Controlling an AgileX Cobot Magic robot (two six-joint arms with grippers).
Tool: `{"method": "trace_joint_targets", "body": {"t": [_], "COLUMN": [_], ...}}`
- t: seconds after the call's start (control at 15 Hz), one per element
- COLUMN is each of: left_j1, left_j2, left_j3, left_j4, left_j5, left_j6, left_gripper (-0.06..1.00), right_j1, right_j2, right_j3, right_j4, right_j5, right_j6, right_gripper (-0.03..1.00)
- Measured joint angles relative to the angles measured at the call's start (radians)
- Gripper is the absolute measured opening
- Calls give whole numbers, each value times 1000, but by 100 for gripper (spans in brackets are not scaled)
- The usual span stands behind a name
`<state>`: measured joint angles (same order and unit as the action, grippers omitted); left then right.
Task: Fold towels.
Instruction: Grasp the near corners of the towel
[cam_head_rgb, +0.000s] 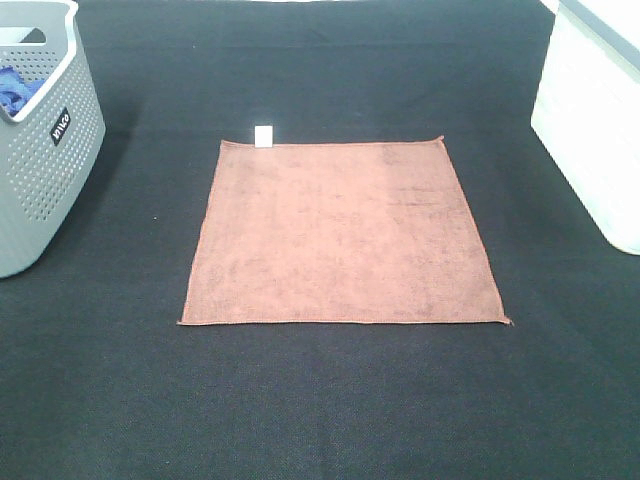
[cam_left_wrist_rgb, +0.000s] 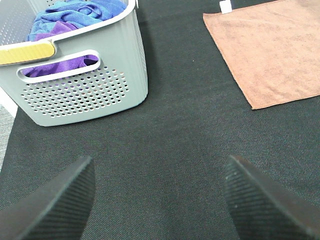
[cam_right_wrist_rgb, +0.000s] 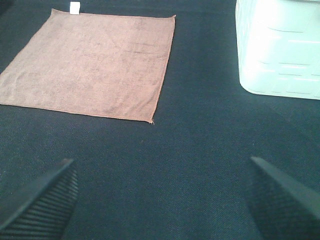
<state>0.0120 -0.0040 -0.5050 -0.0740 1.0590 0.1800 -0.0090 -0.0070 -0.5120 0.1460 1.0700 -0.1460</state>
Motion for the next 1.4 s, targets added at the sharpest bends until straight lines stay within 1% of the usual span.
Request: {"method": "trace_joint_targets", "body": {"t": [0.4,0.47,0.53,0.6,0.73,0.87,0.93,1.0,1.07,1.13,1.2,1.27,1.4], "left_j1": [0,0,0,0,0,0,0,0,0,0,0,0,0], "left_j2": [0,0,7,38,126,257,257,389,489,586,686,854,1052], "left_j3": [-2,-8,-10,4,44,59,59,59,59,59,59,59,32], "left_j4": [-17,-20,-32,-69,-121,-173,-173,-248,-310,-382,-454,-584,-768], "left_j5": [-8,-53,-138,-279,-452,-550,-550,-584,-586,-590,-596,-604,-603], "left_j6": [0,0,-3,-3,-3,-3,-3,-3,3,24,65,163,344], "left_gripper": [69,69,69,69,69,69,69,69,69,69,69,69,69], "right_j1": [0,0,0,0,0,0,0,0,0,0,0,0,0], "right_j2": [6,30,73,150,283,434,434,551,630,722,806,936,1107], "right_j3": [-1,-7,-15,-23,-23,-23,-23,-23,-27,-42,-71,-124,-201], "right_j4": [0,0,2,8,47,103,103,149,169,179,189,209,236], "right_j5": [-7,-29,-64,-126,-235,-340,-340,-417,-447,-456,-461,-461,-439], "right_j6": [0,0,0,1,9,10,10,9,1,-20,-44,-80,-98], "right_gripper": [85,85,85,85,85,85,85,85,85,85,85,85,84]}}
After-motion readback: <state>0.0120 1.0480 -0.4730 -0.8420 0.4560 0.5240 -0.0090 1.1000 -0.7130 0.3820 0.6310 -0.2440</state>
